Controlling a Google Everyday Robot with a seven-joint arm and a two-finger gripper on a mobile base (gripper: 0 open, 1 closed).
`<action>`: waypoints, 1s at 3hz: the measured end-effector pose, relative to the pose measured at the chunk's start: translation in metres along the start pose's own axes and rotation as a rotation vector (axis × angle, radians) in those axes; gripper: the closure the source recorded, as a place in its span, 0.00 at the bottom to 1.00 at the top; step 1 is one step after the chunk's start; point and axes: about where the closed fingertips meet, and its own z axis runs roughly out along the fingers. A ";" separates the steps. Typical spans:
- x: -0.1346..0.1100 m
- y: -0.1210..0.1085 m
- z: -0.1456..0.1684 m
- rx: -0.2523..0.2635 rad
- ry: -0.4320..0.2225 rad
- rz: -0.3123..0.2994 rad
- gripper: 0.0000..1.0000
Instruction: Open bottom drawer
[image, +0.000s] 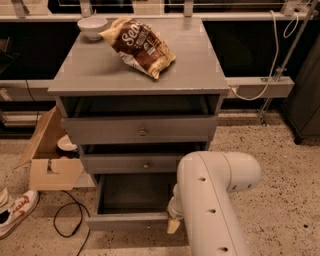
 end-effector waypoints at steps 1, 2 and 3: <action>0.002 0.017 -0.003 -0.049 -0.138 -0.014 0.03; 0.012 0.042 -0.012 -0.090 -0.236 -0.020 0.34; 0.017 0.055 -0.015 -0.110 -0.271 -0.014 0.57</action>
Offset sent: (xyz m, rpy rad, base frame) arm -0.0547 -0.0271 0.0225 0.3197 0.0971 0.0408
